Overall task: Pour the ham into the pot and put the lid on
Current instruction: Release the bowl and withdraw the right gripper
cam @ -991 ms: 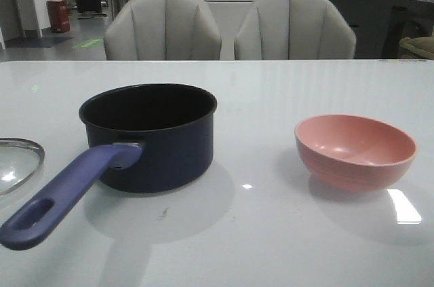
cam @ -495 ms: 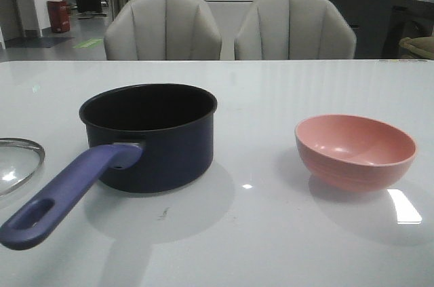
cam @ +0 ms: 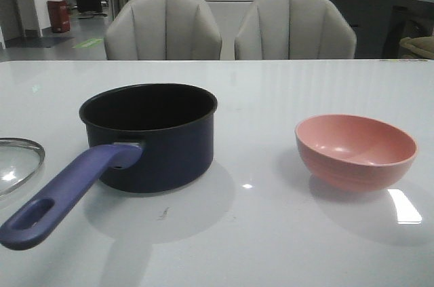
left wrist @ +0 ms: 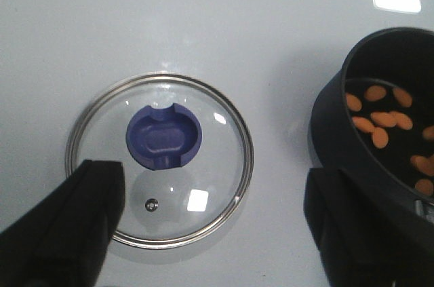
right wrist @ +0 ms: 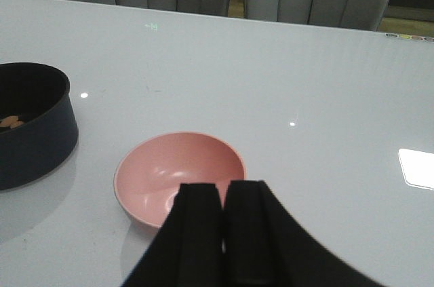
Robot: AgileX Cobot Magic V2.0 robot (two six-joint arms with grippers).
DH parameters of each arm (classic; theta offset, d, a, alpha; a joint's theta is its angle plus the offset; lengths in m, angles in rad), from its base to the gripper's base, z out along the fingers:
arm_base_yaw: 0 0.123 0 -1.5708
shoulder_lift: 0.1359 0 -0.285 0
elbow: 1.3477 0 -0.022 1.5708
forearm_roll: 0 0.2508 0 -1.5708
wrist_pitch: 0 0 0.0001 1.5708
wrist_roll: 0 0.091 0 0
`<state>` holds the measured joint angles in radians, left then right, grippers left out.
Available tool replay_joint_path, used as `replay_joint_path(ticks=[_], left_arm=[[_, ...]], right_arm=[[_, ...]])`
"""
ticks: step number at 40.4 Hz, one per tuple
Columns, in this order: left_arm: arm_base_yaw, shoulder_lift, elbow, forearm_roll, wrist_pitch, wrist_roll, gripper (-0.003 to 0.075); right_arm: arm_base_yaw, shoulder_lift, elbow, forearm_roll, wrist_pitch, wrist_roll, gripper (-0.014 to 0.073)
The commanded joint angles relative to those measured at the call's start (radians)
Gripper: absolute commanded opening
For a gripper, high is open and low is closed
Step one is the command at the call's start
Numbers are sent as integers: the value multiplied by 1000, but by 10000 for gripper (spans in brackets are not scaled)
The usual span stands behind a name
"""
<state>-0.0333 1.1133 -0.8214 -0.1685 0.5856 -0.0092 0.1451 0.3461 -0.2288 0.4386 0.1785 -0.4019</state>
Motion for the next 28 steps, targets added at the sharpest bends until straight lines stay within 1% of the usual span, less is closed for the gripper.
replay_joint_path(ticks=[1,3,6,11,14,19,23,28], left_arm=[[2,91,-102,-3,10,-11,586],[4,139,-138,24,34,-11,586],[24,212,-197,23,88,-11,586],[81,323,-301,-39,194,-11,586],[102,378,-357,-46,248,-11,586],[104,458,-443,-20,342,-11,586],[104,517,-488,-16,388,-11,586],[104,566,-508,-8,400,-11,586]], right_arm=[[-1,5,-27,10,-81,-11,145],[-1,5,-27,10,-81,-11,145],[-1,5,-27,10,-81,-11,145],[-1,5,-27,10,-81,-11,145],[-1,5,-27,10,-81,-11,145],[-1,5,-27,10,-81,-11,145],[-1,5,-27,10,-81,-11,145],[-1,5,-27,10,-79,-11,145]])
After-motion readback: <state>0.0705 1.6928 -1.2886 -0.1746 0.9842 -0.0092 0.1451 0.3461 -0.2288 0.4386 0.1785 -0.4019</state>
